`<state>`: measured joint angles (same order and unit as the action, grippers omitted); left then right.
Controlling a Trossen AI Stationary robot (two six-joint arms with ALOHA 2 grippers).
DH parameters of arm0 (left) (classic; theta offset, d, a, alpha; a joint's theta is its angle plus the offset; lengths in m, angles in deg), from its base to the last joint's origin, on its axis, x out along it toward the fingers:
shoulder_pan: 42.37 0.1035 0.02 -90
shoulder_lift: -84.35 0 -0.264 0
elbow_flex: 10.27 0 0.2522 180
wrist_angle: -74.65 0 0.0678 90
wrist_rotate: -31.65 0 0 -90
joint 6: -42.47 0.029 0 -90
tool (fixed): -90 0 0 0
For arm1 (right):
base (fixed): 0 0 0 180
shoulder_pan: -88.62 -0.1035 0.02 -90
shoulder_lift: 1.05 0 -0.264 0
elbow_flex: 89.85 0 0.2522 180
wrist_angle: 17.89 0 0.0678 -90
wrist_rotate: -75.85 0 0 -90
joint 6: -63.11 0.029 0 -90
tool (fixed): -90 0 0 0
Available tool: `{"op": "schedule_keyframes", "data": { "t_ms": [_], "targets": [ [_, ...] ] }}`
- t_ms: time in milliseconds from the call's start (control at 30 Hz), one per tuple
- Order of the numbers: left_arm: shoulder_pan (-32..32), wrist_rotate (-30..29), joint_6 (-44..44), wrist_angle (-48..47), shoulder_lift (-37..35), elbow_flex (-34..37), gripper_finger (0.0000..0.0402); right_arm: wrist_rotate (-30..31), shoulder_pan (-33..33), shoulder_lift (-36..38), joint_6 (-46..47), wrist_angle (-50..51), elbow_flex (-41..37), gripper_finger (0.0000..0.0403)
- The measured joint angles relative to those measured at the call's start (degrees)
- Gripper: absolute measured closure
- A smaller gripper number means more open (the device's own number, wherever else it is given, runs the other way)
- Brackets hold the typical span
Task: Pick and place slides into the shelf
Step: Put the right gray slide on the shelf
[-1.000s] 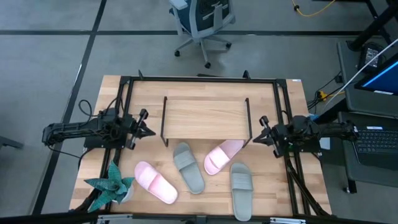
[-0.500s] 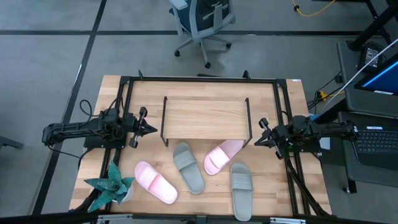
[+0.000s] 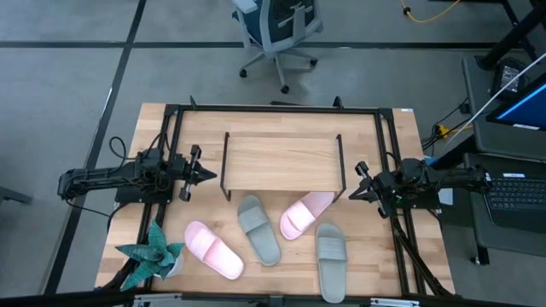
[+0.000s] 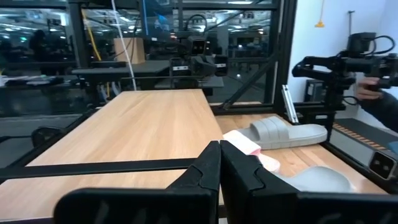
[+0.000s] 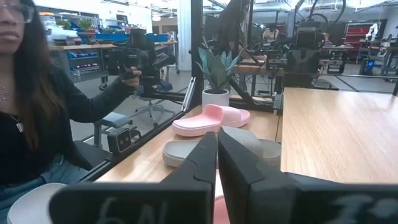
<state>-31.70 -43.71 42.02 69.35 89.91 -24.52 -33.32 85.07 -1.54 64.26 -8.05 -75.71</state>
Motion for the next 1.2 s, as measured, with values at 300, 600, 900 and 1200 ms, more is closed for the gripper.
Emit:
{"op": "schedule_keyframes", "data": {
  "t_ms": [300,600,900,1200],
  "targets": [
    [0.00,-0.47,-0.83,-0.06,0.00,0.00,0.0401,0.00,0.00,0.00,-1.38,-0.04,0.00,0.0384],
    [0.02,-0.18,-3.97,1.82,-0.01,0.00,0.0401,0.00,0.00,0.00,-1.62,-2.99,0.00,0.0384],
    [0.01,1.34,-6.81,6.07,0.03,-2.55,0.0401,0.02,0.00,-0.10,-1.62,-8.07,1.05,0.0384],
    [0.02,0.74,-3.97,-6.04,1.21,-13.72,0.0401,0.02,0.00,-5.92,-5.24,1.02,11.09,0.0398]
  ]
}}
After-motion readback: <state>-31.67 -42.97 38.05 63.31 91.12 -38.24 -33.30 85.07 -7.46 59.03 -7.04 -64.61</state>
